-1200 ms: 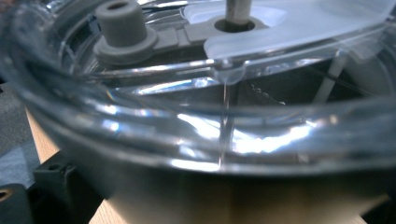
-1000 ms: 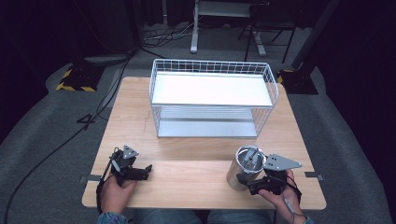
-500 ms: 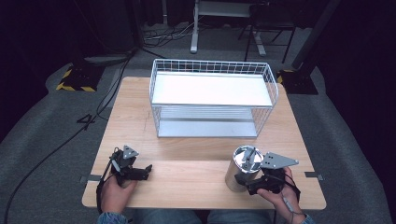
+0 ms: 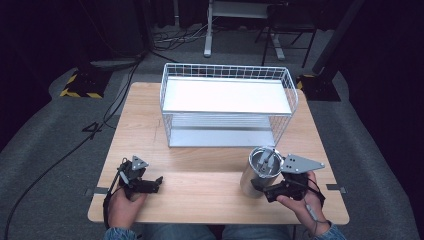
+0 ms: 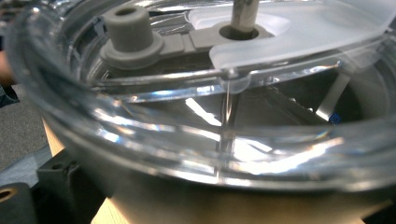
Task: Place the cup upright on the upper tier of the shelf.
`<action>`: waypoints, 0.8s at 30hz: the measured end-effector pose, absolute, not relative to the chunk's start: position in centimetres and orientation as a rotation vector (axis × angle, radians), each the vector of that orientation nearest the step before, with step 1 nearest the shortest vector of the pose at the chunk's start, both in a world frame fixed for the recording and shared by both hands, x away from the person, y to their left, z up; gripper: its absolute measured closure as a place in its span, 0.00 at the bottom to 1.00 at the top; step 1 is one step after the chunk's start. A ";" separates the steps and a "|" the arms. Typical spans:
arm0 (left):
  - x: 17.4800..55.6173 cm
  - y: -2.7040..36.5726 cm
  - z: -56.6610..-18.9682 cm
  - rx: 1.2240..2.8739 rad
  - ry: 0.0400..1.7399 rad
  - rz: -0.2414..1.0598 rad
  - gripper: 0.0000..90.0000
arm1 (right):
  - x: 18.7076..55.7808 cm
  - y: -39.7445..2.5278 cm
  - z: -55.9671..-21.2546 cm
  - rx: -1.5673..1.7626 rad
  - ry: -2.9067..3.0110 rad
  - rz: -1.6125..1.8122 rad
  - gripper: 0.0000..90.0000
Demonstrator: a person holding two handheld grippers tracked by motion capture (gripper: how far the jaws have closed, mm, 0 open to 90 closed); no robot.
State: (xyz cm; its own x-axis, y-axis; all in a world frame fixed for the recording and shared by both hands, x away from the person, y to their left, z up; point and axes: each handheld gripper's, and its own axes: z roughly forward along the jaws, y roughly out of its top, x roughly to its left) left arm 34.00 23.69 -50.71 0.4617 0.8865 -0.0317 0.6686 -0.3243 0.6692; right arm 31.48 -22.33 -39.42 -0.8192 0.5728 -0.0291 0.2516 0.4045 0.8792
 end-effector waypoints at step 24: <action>34.0 23.7 -50.7 2.095 1.289 0.457 0.01 | 32.6 -22.5 -33.6 0.744 2.250 1.398 0.04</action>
State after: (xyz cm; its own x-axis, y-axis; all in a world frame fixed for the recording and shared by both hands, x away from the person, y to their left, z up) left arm 34.00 23.69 -50.71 0.4616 0.8865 -0.0319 0.6686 -0.3240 0.6693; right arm 32.65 -22.50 -33.62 -0.7841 0.6188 -0.0466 0.2321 0.3621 0.9028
